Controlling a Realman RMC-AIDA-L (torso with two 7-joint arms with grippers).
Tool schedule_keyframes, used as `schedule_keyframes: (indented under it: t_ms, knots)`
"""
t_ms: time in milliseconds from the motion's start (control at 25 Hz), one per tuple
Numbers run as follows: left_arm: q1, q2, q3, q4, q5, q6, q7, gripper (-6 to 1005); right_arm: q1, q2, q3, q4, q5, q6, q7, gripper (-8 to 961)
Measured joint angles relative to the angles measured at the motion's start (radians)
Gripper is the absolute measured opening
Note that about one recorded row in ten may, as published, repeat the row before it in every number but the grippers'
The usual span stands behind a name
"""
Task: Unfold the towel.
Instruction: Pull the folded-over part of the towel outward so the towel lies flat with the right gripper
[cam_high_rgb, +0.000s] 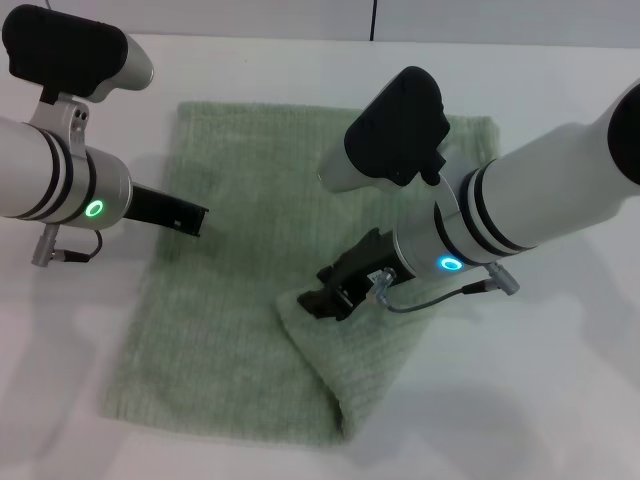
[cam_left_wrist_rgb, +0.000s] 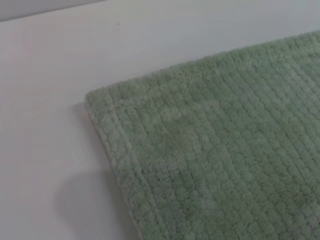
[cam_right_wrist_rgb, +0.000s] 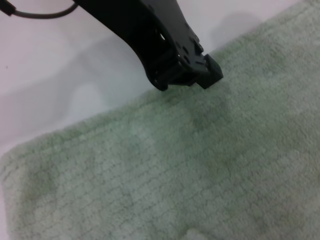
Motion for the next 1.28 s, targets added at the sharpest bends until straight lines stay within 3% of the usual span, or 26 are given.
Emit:
schedule_keyframes:
  t_ms: [40,280,720,960,1280]
  knots:
    - [0.0,0.0,0.0,0.0,0.0,0.0,0.0,-2,0.0,0.0,0.001,0.004,0.0,0.003,0.0,436]
    - [-0.004,0.0,0.0,-0.002,0.0,0.0,0.005,-2,0.002,-0.001,0.012,0.025,0.001,0.022,-0.001,189]
    - [-0.011,0.002,0.0,0.028,0.0,-0.002,0.01,-2,-0.002,-0.002,0.099,0.122,-0.011,0.168,0.008,1]
    - [-0.013,0.002,0.001,0.044,0.0,-0.002,0.01,-2,-0.003,-0.003,0.14,0.169,-0.048,0.235,0.028,0]
    - [-0.011,0.002,0.002,0.041,0.0,-0.001,0.011,-2,-0.012,0.001,0.129,0.181,-0.002,0.223,0.016,43]
